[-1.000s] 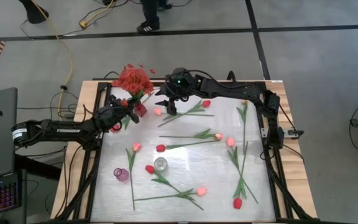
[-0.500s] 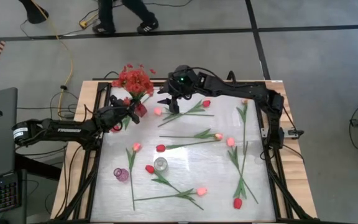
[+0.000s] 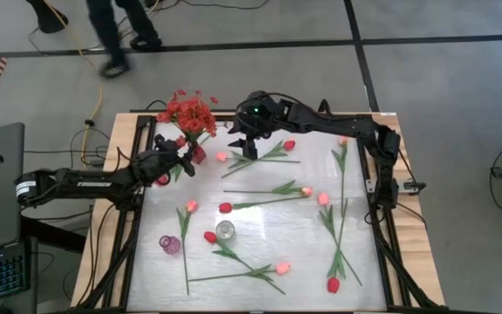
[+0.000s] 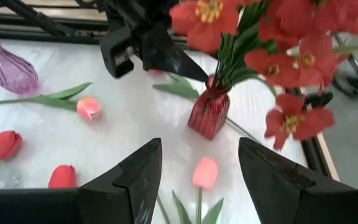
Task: Sort flowers into vase by color
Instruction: Put the orange flowers into the red vase, then put the red flower into the transparent vase
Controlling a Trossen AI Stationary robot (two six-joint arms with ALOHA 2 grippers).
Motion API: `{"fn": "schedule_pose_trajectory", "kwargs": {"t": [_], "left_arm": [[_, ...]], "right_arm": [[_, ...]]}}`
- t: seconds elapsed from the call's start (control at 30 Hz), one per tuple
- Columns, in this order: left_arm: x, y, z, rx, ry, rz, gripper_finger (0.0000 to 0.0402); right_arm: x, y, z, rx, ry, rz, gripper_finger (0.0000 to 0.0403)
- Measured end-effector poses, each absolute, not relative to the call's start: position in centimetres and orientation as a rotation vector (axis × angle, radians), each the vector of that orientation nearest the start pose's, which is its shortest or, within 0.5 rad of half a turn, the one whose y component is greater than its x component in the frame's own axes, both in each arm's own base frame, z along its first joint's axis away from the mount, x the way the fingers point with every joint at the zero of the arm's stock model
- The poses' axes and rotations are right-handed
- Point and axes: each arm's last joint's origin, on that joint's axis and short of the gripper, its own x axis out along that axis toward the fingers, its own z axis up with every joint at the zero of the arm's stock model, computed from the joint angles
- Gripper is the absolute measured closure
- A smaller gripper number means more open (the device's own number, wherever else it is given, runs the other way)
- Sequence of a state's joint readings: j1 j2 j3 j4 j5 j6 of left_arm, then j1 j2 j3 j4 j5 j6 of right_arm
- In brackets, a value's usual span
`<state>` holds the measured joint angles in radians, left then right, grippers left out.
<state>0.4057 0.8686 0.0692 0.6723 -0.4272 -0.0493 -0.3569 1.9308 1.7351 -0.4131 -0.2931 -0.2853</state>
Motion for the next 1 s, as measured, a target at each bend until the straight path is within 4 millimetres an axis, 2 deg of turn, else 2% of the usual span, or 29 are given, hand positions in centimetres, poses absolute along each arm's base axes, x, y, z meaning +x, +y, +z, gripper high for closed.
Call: {"fn": "schedule_pose_trajectory", "kwargs": {"t": [0.17,0.37,0.53,0.8,1.0], "left_arm": [[13.6,6.9,16.2,-0.072,0.158,0.797,0.0208],[14.2,6.2,18.3,-0.139,0.304,0.737,0.0207],[14.4,5.4,19.0,-0.226,0.411,0.714,0.0207],[14.1,4.0,18.5,-0.353,0.523,0.704,0.0207],[13.5,3.7,17.8,-0.349,0.599,0.764,0.0207]], "right_arm": [[41.3,-15.2,30.3,-0.067,0.632,0.017,0.0165],[40.4,-16.0,29.6,-0.042,0.717,0.012,0.0165],[39.6,-16.0,29.5,-0.016,0.784,0.015,0.0165],[37.0,-14.8,31.5,0.010,0.867,0.035,0.0165],[35.3,-13.8,33.5,0.016,0.879,0.040,0.0165]]}}
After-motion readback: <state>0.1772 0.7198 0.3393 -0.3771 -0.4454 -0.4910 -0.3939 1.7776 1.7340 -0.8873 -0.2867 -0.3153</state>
